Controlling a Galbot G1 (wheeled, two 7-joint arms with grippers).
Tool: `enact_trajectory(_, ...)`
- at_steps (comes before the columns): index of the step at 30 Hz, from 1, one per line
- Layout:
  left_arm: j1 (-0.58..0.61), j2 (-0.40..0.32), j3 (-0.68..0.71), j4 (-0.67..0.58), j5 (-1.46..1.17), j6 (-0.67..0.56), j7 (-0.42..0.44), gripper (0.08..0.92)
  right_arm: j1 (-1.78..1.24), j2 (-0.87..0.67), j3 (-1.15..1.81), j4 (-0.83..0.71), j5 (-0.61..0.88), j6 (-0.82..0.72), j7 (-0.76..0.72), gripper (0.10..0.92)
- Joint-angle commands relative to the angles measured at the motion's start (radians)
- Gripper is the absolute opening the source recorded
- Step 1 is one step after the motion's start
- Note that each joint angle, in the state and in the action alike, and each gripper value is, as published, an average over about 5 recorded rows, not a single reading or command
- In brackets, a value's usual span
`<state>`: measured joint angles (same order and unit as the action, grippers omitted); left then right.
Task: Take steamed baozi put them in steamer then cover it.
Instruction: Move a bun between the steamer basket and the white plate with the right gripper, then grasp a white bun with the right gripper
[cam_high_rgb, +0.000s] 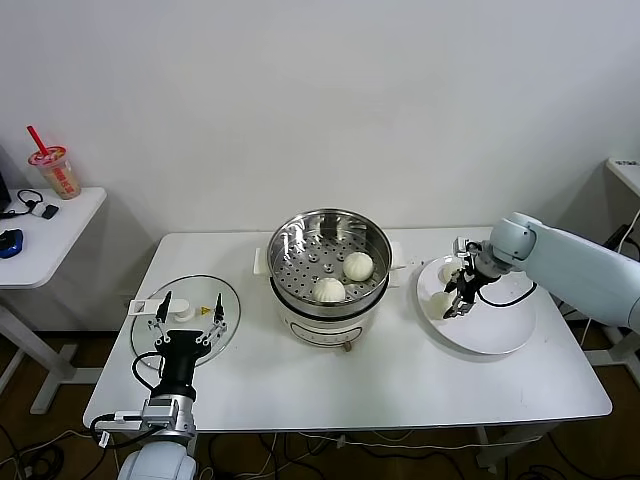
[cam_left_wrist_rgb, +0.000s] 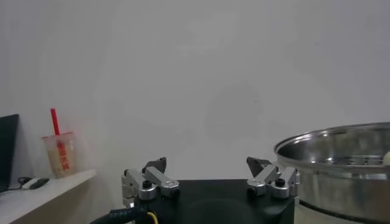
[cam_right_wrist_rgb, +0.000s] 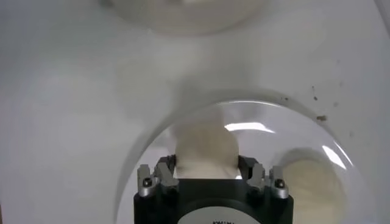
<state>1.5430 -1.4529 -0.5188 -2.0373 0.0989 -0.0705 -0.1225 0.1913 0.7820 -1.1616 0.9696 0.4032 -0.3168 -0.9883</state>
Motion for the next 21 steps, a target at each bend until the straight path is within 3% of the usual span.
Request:
enact_trajectory(1,-0.001,0.001,0.002,0.002,0.002,0.001,-0.001,0.823,-0.034,0.010,0.023,-0.010,-0.009,0.003,0.013,0.692)
enact_trajectory(9,0.000,0.000,0.006,0.000,0.006,0.000,-0.002,0.823,-0.032,0.001,0.029,-0.004,-0.003,0.008,0.016,0.817)
enact_trajectory(21,0.000,0.001,0.021,-0.017,0.013,0.007,-0.003,0.823,0.209,-0.154,-0.102,0.161,0.101,0.018,-0.035,0.823)
